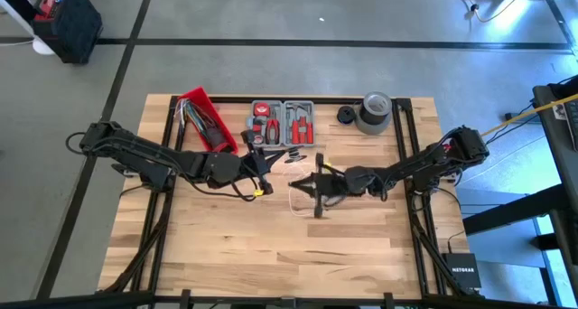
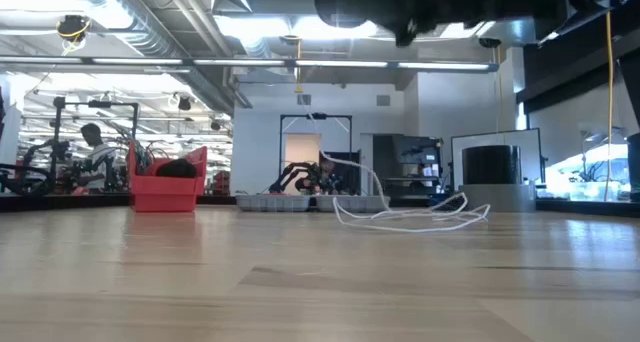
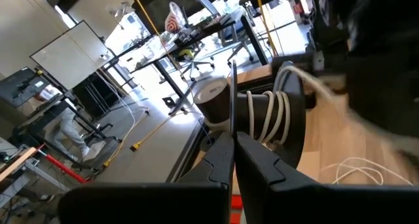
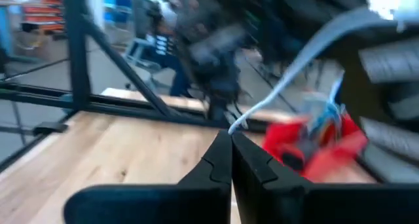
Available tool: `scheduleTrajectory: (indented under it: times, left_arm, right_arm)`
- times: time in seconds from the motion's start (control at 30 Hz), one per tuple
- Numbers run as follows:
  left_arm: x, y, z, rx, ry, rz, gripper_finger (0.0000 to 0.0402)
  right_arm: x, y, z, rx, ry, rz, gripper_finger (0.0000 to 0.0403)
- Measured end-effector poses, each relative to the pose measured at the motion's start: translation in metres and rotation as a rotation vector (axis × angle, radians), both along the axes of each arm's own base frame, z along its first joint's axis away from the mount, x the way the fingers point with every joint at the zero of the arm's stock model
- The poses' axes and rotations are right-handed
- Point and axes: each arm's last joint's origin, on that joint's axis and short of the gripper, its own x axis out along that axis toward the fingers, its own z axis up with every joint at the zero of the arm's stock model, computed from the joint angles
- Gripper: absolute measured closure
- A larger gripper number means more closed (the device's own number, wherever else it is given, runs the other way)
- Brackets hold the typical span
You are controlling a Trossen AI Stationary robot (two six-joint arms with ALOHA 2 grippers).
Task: Coil cords
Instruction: Uncoil the white wire from the spool
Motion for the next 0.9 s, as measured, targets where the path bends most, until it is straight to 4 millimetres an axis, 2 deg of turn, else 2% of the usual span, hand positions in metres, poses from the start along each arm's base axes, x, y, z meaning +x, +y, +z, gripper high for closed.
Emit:
scheduleTrajectory:
  times: [0.1,0.23,0.4,0.53,0.73,0.9]
  left_arm:
    - [0.0,0.001,-0.001,0.002,0.006,0.003,0.0396]
    - [0.0,0.002,-0.002,0.004,0.021,0.006,0.0396]
    - [-0.001,-0.001,-0.004,0.038,0.059,-0.008,0.0396]
    - [-0.003,-0.015,-0.002,0.152,0.108,-0.072,0.0396]
    - [-0.006,-0.03,-0.002,0.233,0.139,-0.135,0.0396]
    - [-0.006,-0.032,0.002,0.229,0.103,-0.137,0.0396]
  right_arm:
    - [-0.005,0.012,0.012,-0.076,-0.053,0.034,0.04]
    - [-0.02,0.025,0.031,-0.149,-0.089,-0.03,0.0401]
    - [-0.044,0.035,0.045,-0.228,-0.002,-0.167,0.0401]
    - [-0.056,0.04,0.032,-0.217,0.177,-0.213,0.0401]
    - [-0.067,0.038,-0.003,-0.188,0.449,-0.257,0.0401]
    - [-0.061,0.032,-0.031,-0.151,0.509,-0.29,0.0401]
